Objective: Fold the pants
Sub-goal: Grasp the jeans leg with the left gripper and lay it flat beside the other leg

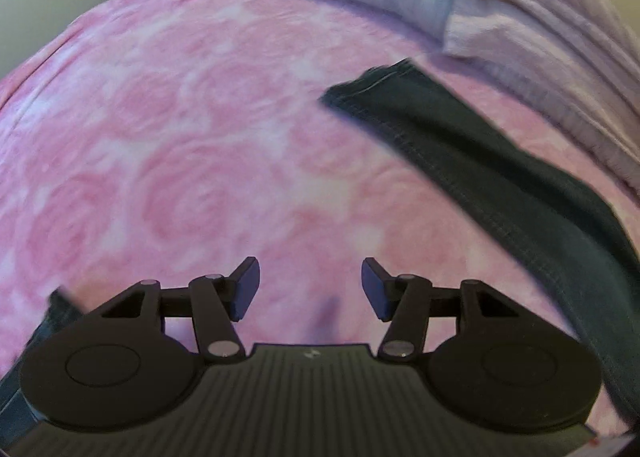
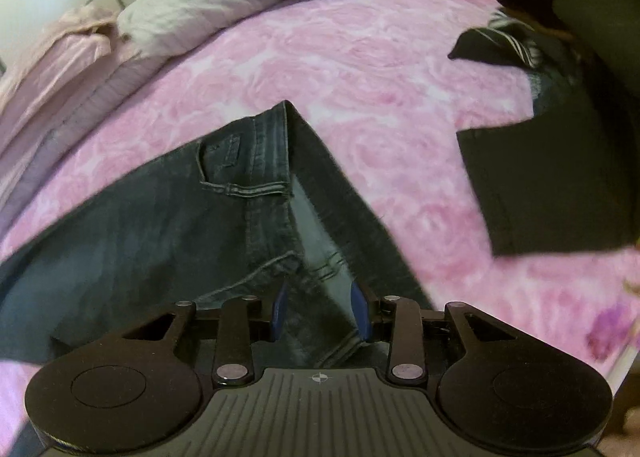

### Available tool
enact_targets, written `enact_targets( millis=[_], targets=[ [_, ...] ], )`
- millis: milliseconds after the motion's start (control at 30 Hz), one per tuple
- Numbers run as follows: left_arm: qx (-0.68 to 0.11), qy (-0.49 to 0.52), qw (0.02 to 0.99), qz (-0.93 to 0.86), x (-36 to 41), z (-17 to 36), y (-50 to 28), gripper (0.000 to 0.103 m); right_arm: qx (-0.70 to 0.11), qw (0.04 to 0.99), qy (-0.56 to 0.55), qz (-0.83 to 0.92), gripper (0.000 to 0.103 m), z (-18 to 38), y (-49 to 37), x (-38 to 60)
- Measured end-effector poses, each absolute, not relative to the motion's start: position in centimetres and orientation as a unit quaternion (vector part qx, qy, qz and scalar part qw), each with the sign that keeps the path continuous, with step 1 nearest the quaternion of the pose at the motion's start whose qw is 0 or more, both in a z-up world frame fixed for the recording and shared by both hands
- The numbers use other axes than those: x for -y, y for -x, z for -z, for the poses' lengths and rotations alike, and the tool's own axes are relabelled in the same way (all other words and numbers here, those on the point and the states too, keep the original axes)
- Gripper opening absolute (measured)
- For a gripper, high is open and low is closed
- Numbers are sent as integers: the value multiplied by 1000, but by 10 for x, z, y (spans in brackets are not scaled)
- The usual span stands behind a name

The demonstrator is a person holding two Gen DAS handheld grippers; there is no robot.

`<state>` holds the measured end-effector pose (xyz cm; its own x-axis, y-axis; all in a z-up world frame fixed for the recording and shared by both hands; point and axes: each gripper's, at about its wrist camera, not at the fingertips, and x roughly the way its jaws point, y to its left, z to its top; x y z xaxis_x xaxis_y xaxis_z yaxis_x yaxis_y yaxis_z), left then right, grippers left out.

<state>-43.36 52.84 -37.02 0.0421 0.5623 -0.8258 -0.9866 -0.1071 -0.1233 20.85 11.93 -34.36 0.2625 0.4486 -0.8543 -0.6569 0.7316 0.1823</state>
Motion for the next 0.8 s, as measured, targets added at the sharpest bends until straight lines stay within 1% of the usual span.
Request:
enact_targets(
  millis=[133,300,400,467,633,700,767,800],
  targets=[
    [-261,345,649,-626,-580,351,399,51,-500,797,92,-327,32,346,-222,-110],
    [-284,282,679,-615,-677,344,355,53,-503,808,79,-297,32,346,-220,-107],
    [-294,271,682,-612,-737,356,344,56,-511,812,80,-270,32,351,-210,-113],
    [-311,266,683,-605,-767,366,340,60,-512,815,82,-258,32,354,-200,-117],
    [-356,267,677,-587,-818,400,339,60,-514,819,106,-233,32,362,-179,-136],
    [-370,276,672,-579,-827,414,342,51,-512,819,119,-230,32,364,-174,-144],
    [-361,273,695,-558,-824,419,340,17,-509,818,133,-231,32,365,-171,-153],
    [-366,261,708,-545,-822,419,335,9,-508,818,137,-233,32,365,-170,-157]
  ],
)
